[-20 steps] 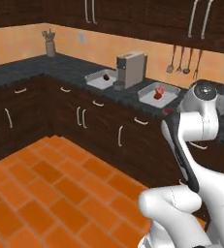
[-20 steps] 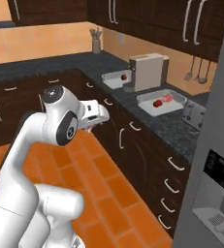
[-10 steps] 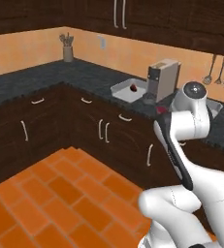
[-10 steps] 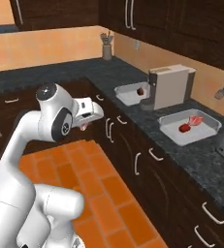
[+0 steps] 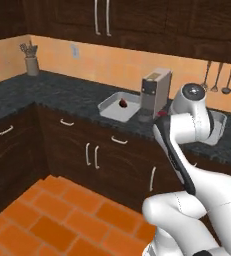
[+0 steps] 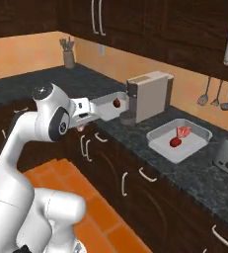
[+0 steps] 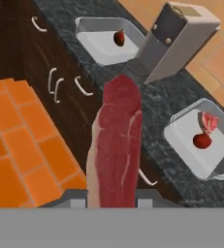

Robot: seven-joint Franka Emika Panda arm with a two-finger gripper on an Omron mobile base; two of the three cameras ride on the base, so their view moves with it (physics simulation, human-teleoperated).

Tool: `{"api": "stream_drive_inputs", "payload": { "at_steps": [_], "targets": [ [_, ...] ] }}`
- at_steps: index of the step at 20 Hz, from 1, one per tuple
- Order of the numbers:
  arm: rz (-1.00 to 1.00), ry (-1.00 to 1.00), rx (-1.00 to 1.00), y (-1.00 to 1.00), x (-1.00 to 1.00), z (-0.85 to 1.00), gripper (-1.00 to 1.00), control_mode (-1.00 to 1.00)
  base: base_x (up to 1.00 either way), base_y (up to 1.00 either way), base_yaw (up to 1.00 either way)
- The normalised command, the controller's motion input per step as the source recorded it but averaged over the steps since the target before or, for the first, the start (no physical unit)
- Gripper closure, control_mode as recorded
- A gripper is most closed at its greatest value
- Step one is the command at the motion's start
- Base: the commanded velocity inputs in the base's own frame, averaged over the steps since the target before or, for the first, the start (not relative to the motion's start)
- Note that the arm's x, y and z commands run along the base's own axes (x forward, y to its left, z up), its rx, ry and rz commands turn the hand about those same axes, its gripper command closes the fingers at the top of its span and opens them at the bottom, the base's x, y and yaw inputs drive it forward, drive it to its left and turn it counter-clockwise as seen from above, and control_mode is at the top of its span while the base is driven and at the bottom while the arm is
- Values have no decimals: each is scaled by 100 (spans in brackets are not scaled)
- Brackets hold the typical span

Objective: Place one bell pepper and one steak in each tupperware on the nearby counter, to pack two identical lunches.

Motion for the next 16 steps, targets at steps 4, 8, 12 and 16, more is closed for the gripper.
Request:
{"api": "stream_drive_inputs", "payload": {
  "at_steps": [4,8,12,16],
  "targets": [
    [0,0,0,0,0,0,100,100,41,61,-48],
    [0,0,0,0,0,0,100,100,48,97,-37],
    [0,0,0,0,0,0,100,100,56,97,-27],
    [0,0,0,0,0,0,100,100,70,52,-28]
  ]
}}
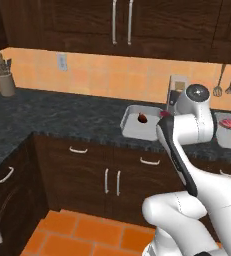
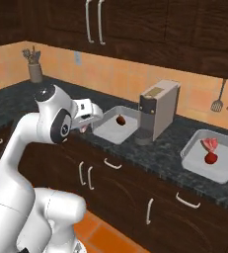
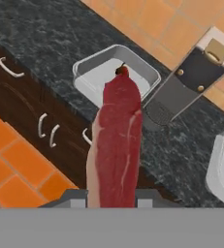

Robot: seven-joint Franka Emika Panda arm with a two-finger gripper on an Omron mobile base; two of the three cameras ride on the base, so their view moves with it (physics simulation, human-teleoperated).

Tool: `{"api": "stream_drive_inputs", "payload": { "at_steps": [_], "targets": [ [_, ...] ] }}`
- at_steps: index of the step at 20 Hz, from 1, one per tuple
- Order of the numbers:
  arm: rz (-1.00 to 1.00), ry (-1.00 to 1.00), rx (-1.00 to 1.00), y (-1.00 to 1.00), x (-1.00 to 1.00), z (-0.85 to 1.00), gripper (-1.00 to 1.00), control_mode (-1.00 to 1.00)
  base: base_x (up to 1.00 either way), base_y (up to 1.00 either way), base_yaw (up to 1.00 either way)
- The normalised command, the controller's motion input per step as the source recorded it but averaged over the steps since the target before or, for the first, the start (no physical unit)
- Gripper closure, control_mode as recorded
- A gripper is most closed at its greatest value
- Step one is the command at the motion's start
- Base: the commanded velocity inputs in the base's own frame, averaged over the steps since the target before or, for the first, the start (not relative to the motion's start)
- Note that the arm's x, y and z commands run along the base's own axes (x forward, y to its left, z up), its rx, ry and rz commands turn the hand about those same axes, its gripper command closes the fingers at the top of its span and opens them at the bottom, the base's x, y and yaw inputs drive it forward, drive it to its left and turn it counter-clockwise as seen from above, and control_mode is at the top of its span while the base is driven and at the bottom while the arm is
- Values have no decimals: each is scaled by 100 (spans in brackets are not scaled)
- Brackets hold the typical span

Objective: Place one bell pepper and one steak in each tupperware on the nearby counter, to pack two identical lunches.

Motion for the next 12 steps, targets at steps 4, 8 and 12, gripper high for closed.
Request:
{"api": "stream_drive_inputs", "payload": {
  "at_steps": [4,8,12],
  "targets": [
    [0,0,0,0,0,0,100,100,66,15,-36],
    [0,0,0,0,0,0,100,100,41,9,-47],
    [0,0,0,0,0,0,100,100,24,78,-37]
  ]
}}
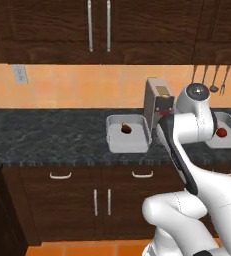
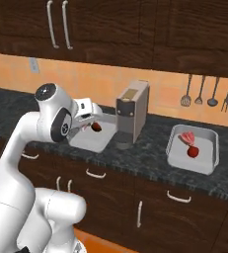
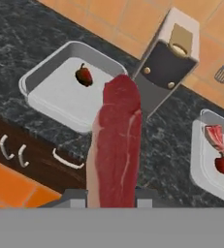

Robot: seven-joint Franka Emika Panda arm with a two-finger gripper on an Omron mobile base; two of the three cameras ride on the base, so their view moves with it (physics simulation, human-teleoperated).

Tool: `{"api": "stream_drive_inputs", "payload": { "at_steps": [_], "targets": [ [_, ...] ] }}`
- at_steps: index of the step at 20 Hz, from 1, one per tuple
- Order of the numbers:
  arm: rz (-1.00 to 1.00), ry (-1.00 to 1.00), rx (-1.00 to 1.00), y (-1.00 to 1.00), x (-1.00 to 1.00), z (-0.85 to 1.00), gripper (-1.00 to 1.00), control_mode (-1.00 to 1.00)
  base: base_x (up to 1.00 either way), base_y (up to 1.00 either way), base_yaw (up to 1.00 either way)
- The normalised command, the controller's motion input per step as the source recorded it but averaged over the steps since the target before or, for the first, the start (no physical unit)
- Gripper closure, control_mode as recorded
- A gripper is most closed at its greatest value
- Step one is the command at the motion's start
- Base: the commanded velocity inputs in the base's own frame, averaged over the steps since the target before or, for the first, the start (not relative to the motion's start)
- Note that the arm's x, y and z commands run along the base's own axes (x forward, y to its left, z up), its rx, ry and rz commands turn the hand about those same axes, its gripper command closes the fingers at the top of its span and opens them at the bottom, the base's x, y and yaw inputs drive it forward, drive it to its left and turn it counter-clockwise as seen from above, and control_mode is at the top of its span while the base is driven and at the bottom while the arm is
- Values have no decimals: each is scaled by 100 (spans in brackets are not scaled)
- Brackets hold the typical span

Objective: Place one bell pepper and one steak in each tupperware on the nearby counter, to pack two identical lunches.

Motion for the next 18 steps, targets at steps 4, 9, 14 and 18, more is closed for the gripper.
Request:
{"api": "stream_drive_inputs", "payload": {
  "at_steps": [4,9,14,18],
  "targets": [
    [0,0,0,0,0,0,100,100,46,96,-27],
    [0,0,0,0,0,0,100,100,81,20,-25],
    [0,0,0,0,0,0,100,100,25,2,-28],
    [-29,0,-10,0,-5,-58,100,-100,0,0,0]
  ]
}}
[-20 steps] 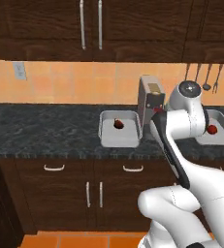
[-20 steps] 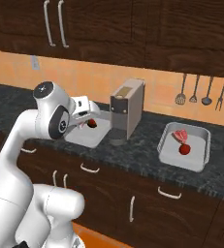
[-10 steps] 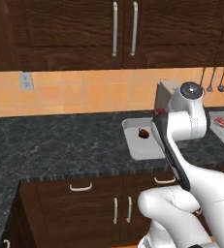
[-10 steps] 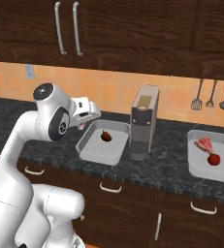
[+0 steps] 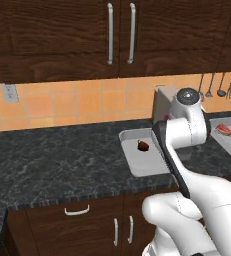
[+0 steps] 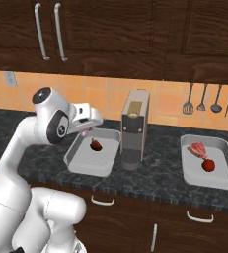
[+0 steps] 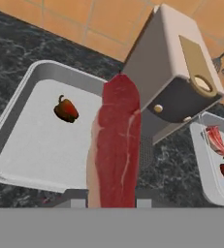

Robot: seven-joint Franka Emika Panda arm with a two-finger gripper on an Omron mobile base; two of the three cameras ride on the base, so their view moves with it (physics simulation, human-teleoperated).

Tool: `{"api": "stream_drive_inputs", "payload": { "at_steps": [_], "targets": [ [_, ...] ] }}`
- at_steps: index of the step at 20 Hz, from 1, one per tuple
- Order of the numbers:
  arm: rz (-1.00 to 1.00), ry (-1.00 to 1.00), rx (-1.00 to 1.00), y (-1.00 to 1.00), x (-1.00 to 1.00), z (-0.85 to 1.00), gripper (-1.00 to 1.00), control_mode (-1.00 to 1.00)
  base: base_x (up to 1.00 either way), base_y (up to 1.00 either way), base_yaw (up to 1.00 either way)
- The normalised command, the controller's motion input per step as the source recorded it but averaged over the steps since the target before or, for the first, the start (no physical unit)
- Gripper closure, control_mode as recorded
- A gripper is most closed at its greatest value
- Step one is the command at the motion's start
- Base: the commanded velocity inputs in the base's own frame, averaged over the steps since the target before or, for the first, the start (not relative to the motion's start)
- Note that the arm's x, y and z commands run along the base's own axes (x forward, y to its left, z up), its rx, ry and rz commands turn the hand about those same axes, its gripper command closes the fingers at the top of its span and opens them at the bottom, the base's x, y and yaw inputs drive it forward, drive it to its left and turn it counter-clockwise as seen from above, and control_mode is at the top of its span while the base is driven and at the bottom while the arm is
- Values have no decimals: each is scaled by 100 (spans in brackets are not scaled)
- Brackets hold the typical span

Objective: Place one bell pepper and one steak in each tupperware on the nearby counter, to pack two identical lunches.

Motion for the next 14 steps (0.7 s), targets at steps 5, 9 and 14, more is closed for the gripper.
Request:
{"api": "stream_drive_inputs", "payload": {
  "at_steps": [5,9,14],
  "targets": [
    [-15,1,-4,14,14,-49,100,-100,0,0,0],
    [-13,20,3,4,24,-49,100,-100,0,0,0],
    [-20,21,15,8,29,-30,100,-100,0,0,0]
  ]
}}
